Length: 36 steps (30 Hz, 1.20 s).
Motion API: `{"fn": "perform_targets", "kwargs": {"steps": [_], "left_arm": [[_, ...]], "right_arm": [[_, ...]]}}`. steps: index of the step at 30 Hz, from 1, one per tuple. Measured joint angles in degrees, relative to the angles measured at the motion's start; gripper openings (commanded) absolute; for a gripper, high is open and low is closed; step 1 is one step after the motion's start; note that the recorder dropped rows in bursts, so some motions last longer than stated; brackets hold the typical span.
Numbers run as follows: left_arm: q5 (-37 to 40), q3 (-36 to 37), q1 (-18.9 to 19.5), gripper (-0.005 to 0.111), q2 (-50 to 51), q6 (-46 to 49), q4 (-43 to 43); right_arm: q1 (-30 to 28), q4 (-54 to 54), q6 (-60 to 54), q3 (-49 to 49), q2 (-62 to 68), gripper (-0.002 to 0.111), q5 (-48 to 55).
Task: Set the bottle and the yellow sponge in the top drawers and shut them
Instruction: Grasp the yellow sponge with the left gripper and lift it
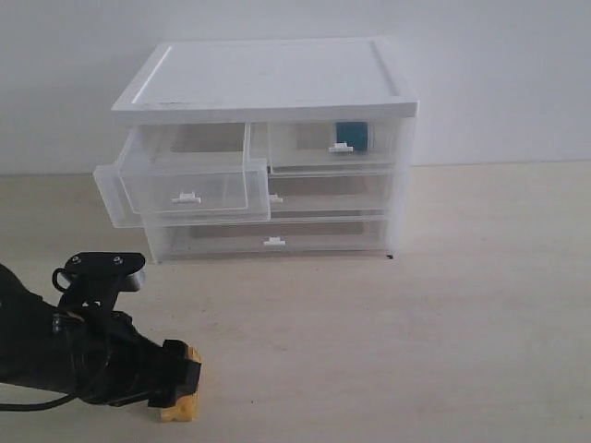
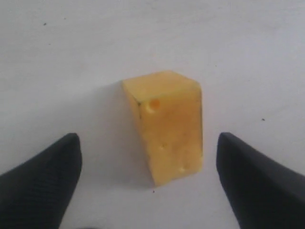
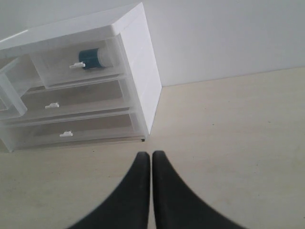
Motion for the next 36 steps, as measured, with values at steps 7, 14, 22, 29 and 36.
{"fn": "perform_targets", "kwargs": {"steps": [7,14,22,29,36], "left_arm": [[-0.5,-2.9,-0.4,0.043,4.2,-0.7,-0.4],[-0.1,-3.1,-0.4,0.004,4.7,-0.4,-0.4],[10.4,-4.7,-0.4,0.004,-3.3,3.2,0.9],[20.7,-9.7,-0.4,0.004,-18.1,11.2,1.4],[21.4,-17.8,-0.4,0.004,-27.6,22.1,6.2]], "right_arm": [[0.0,0.0,0.0,0.0,0.0,0.000,0.0],[0.0,0.0,0.1,0.0,0.0,0.000,0.0],[0.0,0.0,0.1,0.0,0.0,0.000,0.0],[0.0,0.0,0.1,0.0,0.0,0.000,0.0],[0.0,0.0,0.1,0.0,0.0,0.000,0.0]]}}
